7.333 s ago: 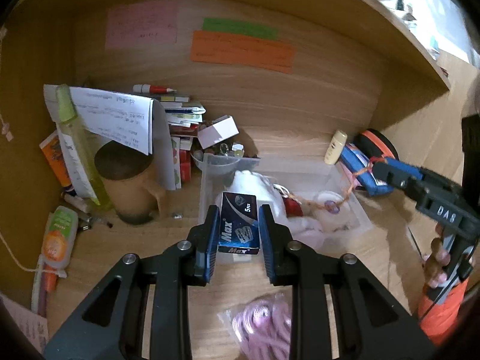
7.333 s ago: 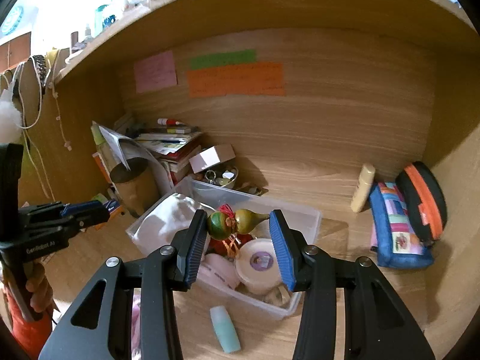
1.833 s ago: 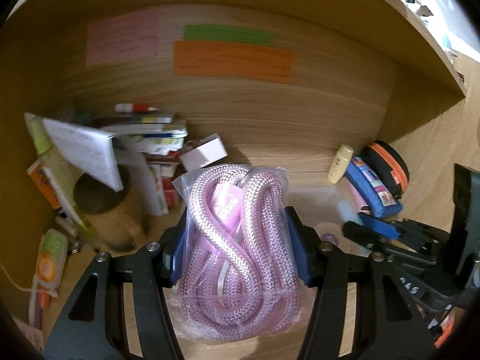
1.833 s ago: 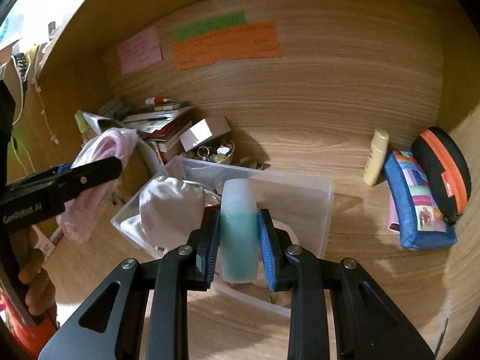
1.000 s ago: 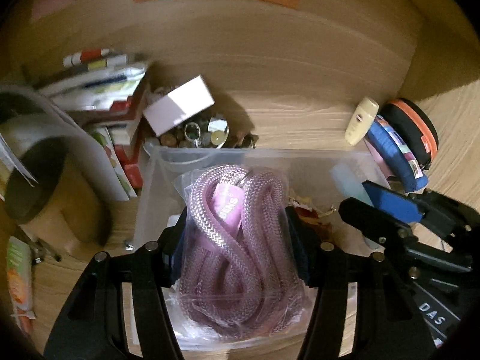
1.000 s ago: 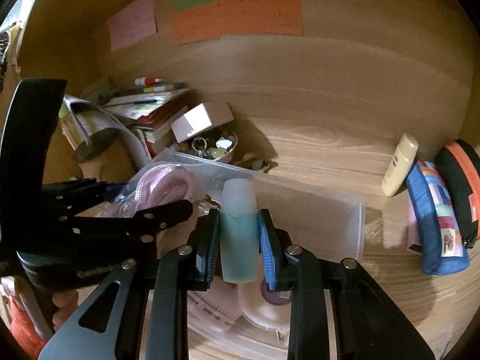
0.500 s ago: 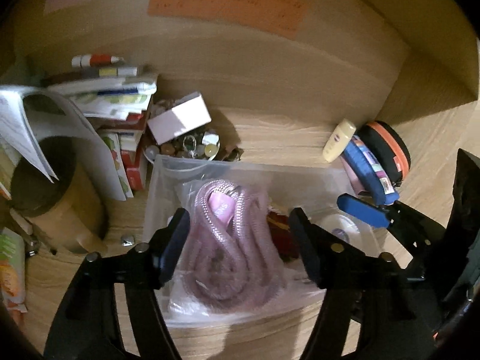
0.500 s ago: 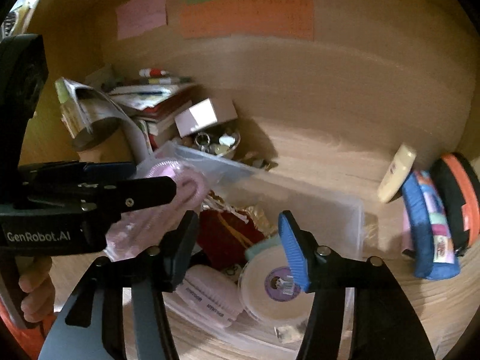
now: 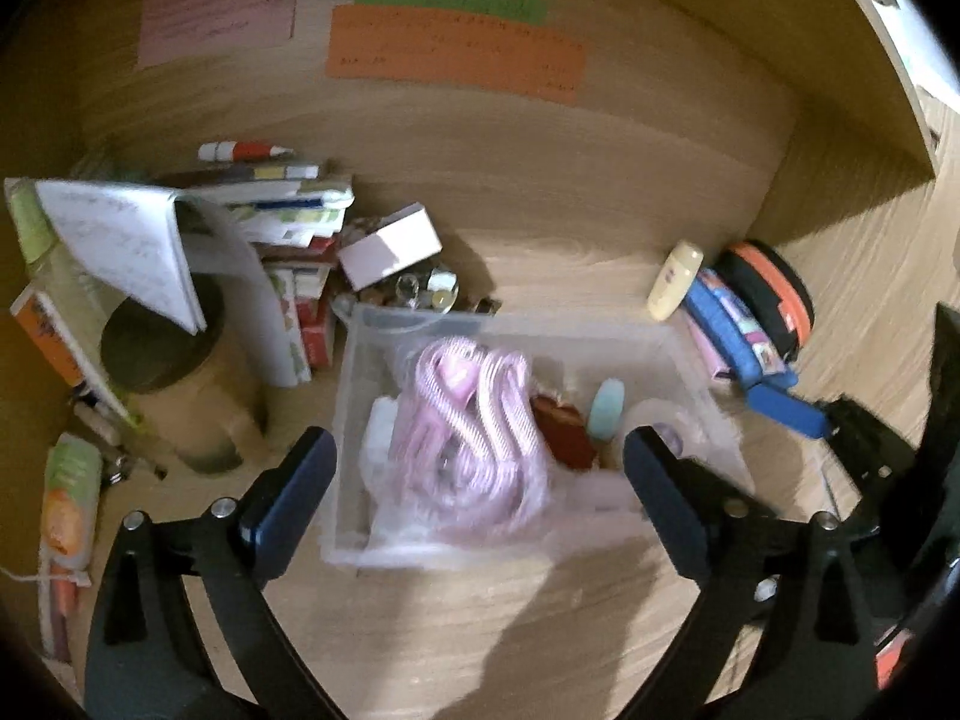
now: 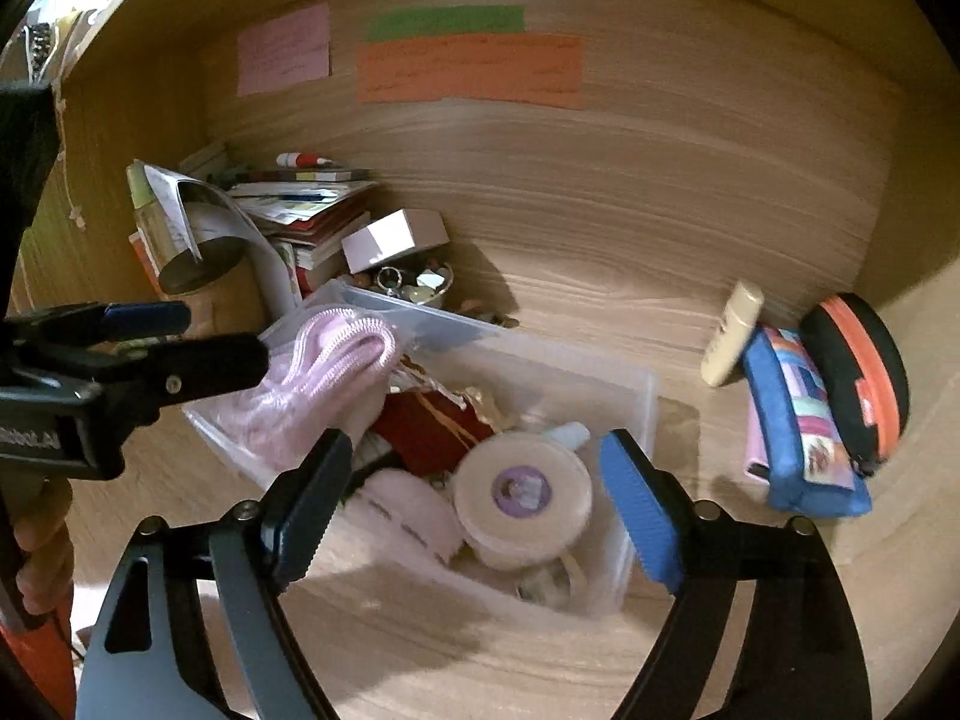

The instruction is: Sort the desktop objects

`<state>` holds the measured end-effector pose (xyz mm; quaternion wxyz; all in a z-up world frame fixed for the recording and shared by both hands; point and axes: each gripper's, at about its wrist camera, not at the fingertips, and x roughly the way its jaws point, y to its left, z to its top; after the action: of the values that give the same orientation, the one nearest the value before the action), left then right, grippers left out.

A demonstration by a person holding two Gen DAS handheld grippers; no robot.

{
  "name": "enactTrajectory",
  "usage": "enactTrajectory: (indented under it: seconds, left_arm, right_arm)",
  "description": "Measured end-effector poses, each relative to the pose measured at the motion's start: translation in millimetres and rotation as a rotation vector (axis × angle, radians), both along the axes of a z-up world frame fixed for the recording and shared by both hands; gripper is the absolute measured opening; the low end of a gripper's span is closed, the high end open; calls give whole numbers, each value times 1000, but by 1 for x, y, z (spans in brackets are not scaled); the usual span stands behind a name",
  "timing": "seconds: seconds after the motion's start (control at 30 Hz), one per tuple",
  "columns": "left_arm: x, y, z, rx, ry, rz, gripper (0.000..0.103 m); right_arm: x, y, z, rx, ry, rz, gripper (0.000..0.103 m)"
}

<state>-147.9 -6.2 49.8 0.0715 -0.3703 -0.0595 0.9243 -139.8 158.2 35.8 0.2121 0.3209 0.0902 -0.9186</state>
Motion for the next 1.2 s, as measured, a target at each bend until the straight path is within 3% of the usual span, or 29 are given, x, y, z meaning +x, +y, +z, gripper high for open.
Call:
enactTrajectory:
  seconds: [0.53, 1.0, 1.2]
  left_arm:
    - [50, -4, -20, -114, 8, 145, 98]
    - [62, 13, -28, -226, 26, 163, 98]
    - [61, 18, -28, -221, 30, 147, 98]
  right_arm:
    - [51, 24, 2, -29, -6, -3, 83]
    - [61, 32, -8, -49, -34, 1, 83]
    - [56, 36, -13, -56, -64, -6, 83]
